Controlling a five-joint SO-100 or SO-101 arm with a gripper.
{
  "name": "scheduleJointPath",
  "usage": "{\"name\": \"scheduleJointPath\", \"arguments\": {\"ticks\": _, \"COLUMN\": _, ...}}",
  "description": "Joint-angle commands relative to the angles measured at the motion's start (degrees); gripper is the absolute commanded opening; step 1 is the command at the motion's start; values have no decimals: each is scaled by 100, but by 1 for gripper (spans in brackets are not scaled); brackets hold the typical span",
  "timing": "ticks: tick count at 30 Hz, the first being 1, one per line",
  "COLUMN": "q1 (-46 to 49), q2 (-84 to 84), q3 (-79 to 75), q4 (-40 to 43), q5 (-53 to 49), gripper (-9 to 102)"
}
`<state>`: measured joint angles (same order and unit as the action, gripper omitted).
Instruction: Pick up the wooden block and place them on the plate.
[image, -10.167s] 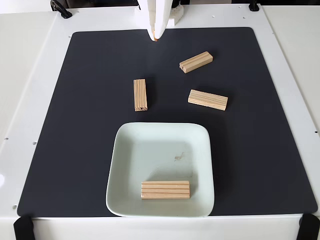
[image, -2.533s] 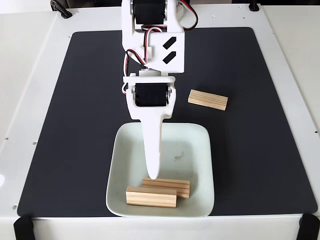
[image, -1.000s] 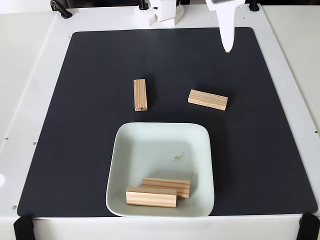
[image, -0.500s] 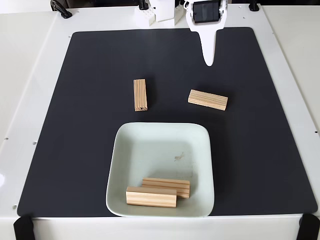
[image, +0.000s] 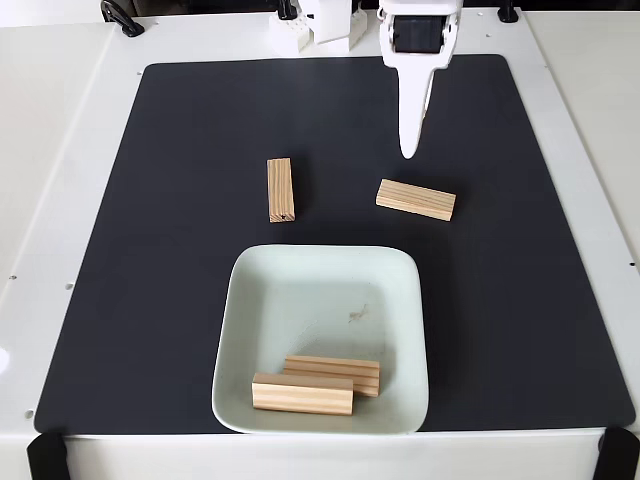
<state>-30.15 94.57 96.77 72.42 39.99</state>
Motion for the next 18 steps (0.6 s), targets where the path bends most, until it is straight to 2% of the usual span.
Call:
{"name": "scheduleJointPath", "arguments": {"ticks": 1, "q1": 26, "q2": -211, "q3": -308, "q4": 26, "q5": 211, "gripper": 35}}
{"name": "scheduleJointPath", "arguments": {"ticks": 18, "q1": 88, "q2": -1731, "q3": -1793, "q4": 26, "q5": 211, "gripper": 35}}
